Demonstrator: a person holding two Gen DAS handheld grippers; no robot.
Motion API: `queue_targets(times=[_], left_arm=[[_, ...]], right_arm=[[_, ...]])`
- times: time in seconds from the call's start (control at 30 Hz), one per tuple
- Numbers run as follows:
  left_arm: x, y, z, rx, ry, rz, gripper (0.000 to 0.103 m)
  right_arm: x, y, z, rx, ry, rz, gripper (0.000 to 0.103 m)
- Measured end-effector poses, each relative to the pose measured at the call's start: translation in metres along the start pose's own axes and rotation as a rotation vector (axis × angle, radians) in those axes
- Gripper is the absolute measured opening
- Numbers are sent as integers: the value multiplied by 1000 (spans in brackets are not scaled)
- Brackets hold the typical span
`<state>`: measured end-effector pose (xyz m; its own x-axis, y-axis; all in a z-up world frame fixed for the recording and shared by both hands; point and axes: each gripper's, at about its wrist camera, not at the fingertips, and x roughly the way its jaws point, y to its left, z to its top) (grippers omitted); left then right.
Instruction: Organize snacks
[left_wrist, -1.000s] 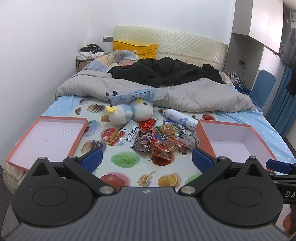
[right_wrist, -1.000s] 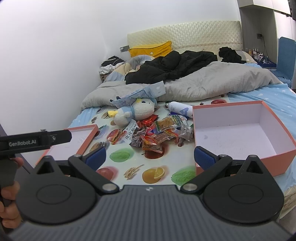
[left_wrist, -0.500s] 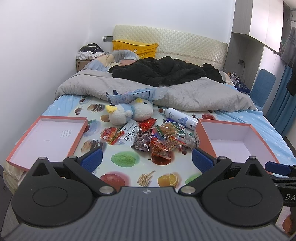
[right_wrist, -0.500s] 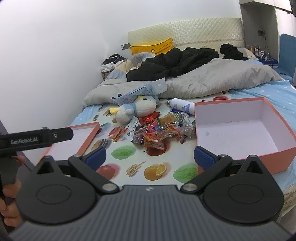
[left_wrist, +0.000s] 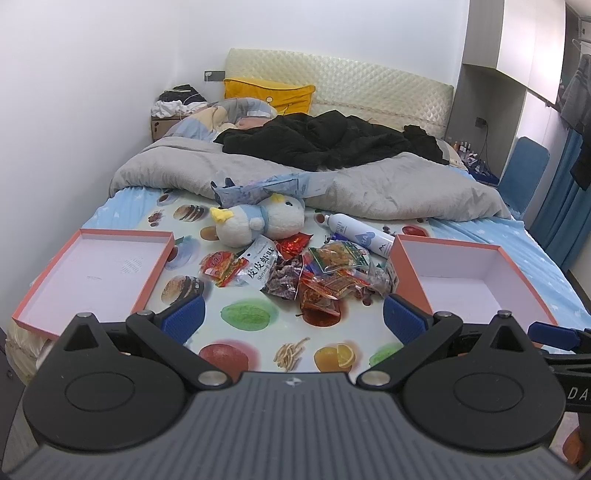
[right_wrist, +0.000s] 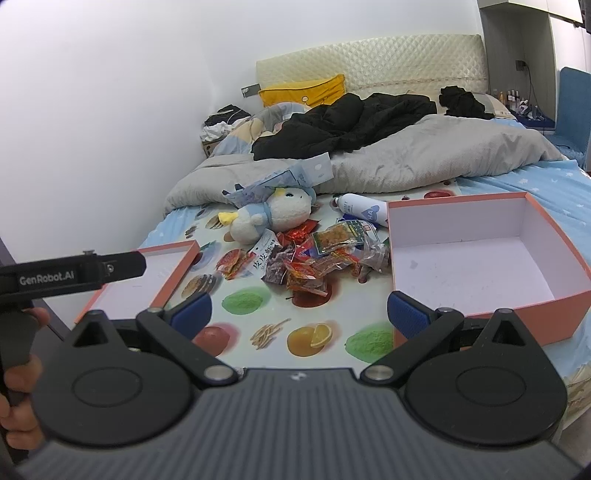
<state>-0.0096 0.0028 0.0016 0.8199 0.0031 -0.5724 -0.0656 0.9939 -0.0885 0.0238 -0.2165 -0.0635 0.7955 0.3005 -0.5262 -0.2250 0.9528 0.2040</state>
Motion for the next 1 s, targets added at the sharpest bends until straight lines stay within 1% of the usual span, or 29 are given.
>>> queue_targets(times=[0.13,0.3,0.43,0.63,0.73,0.87,1.0], left_arm=[[-1,-1,-3,1,4,-2,103],[1,0,-6,-1,16,-2,103],[7,1,-5,-3,25,-5,103],[14,-1,-9,6,49,-13,103],[17,0,-10,0,55,-16,103],[20,1,-11,-7,51,-26,103],[31,1,-11,-8,79,-37,103]], right_arm=[[-1,-1,-3,12,3,23,103],[-1,0,-3,18,3,13,103],[2,-4,-3,44,16,40,103],[4,-5,-6,55,22,32,103],[5,-3,-6,44,14,20,103],[5,0,-7,36,5,27,103],[6,1,-9,11,-10,6,103]])
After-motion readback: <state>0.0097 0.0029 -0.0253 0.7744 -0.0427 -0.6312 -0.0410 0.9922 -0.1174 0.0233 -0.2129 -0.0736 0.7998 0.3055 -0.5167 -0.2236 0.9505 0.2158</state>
